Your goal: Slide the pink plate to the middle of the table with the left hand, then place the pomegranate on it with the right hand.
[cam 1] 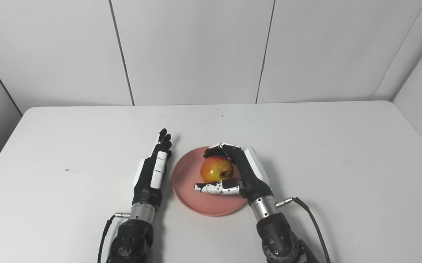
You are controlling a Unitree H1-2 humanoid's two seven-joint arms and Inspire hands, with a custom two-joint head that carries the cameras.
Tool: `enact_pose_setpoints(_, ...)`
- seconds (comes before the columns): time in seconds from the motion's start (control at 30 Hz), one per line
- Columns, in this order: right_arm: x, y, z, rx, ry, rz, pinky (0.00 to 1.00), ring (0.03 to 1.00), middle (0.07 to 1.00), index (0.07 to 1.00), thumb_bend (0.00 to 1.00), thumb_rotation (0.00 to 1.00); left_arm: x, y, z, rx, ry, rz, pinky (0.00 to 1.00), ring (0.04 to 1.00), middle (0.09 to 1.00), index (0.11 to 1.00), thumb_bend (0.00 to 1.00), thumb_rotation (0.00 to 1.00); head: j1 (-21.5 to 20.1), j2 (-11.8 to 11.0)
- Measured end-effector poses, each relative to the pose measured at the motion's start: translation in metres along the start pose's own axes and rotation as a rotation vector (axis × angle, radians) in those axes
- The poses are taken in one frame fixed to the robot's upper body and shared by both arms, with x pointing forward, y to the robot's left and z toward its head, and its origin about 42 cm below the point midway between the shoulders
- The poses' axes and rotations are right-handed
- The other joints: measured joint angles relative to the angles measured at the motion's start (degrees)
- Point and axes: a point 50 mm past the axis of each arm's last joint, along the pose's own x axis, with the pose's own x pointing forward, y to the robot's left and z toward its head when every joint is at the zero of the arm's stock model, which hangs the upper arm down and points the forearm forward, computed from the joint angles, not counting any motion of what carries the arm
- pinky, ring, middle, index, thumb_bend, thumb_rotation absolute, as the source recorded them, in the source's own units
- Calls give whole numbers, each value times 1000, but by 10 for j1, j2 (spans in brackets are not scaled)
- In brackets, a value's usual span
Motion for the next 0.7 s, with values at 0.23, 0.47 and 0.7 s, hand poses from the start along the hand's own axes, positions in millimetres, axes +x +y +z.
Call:
enact_pose_setpoints(0.23, -1, 3, -6, -35, -14, 16, 356, 403, 470, 544, 510, 0, -1, 1, 0, 8, -3, -5, 1000, 1000, 1000, 1000, 734, 1000, -1, 0)
enact_pose_setpoints(0.47, 2, 4, -9, -67, -28, 13, 380, 410, 481, 553, 510, 0, -1, 0, -1, 11, -2, -12, 1000, 1000, 1000, 1000, 731, 1000, -2, 0)
enact_pose_setpoints(0.7, 0, 6, -11, -103, -61, -6, 554, 626, 597, 501, 516, 76, -1, 0, -1, 14, -2, -15, 1000, 1000, 1000, 1000, 715, 1000, -2, 0)
